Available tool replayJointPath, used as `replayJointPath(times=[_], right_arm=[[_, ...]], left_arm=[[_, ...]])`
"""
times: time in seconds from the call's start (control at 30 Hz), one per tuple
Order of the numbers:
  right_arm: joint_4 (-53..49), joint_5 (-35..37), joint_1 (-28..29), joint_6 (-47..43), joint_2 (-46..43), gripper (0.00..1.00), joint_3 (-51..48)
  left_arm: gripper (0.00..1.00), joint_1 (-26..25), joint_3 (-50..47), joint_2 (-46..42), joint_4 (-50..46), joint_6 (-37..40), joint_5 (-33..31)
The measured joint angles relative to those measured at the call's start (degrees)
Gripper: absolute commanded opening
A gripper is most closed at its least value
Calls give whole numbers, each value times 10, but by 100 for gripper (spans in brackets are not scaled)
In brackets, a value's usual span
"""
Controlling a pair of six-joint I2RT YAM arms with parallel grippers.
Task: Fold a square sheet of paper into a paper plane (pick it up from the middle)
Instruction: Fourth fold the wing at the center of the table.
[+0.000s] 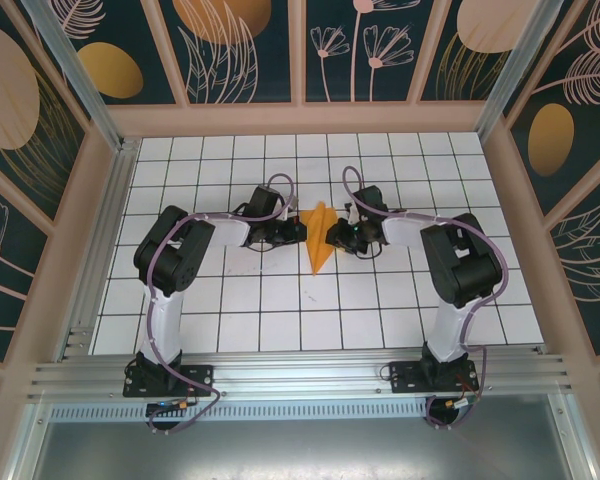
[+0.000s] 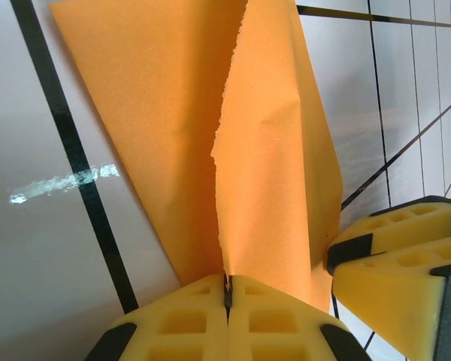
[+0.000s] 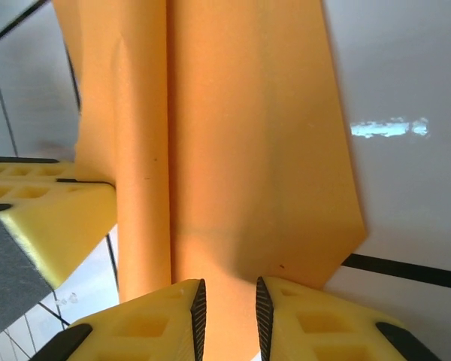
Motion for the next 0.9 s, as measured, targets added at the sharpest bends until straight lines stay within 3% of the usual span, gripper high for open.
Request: replayJointPath(times=[0.2, 0.33, 0.9], right_arm=[[33, -38, 9, 0, -35, 26, -10], [34, -45, 25, 0, -33, 33, -10], [18, -41, 39, -15, 26, 34, 13]], left_arm=[[0, 0, -2, 0, 3, 0, 0], [0, 0, -2, 0, 4, 0, 0], [0, 0, -2, 0, 4, 0, 0]])
